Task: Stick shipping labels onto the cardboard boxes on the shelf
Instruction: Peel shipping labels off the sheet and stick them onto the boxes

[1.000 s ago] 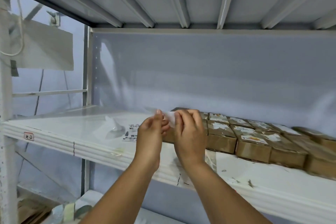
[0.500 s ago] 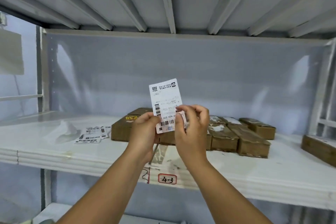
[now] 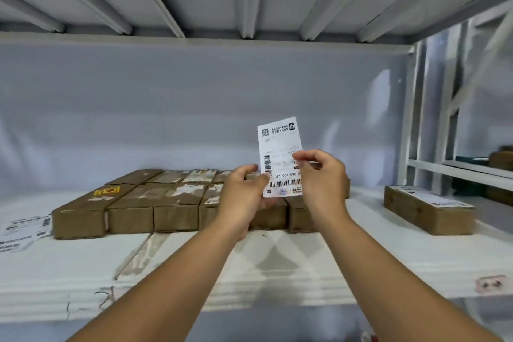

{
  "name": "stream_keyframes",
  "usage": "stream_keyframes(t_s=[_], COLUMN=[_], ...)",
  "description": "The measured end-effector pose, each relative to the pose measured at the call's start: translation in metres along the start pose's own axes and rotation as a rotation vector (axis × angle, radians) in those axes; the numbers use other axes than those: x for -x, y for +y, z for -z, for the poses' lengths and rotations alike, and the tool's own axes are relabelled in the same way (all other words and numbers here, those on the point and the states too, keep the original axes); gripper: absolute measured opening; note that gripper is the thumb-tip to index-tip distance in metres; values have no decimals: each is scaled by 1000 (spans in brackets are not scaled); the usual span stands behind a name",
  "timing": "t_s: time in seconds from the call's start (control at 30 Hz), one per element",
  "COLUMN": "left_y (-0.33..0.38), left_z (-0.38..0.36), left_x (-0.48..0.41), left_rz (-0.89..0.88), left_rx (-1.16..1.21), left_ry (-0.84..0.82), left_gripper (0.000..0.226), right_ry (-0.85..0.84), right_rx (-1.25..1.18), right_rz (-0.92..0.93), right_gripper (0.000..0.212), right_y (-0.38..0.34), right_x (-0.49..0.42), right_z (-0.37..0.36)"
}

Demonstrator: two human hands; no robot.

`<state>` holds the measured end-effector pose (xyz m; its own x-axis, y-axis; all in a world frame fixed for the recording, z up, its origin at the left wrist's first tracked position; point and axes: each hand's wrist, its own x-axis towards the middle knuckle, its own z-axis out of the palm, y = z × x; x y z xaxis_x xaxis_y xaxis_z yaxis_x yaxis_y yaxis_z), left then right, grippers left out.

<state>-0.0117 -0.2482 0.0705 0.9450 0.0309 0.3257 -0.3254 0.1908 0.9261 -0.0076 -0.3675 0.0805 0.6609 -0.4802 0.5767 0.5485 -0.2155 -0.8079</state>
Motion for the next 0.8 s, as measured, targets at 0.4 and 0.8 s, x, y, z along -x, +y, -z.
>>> stream_keyframes(t_s=[0.4,0.8], left_y=[-67,-75], left_z=[-17,-18], left_x=[-36,-39], left_rz=[-537,-628], left_rx=[-1140,-1159], left_ry=[-163,-157], left_gripper=[73,69], right_ry=[36,-61], right_rx=[-81,46], right_rz=[-314,-250], right_gripper=[23,20], right_y=[71,86], right_x=[-60,-51], right_z=[39,36])
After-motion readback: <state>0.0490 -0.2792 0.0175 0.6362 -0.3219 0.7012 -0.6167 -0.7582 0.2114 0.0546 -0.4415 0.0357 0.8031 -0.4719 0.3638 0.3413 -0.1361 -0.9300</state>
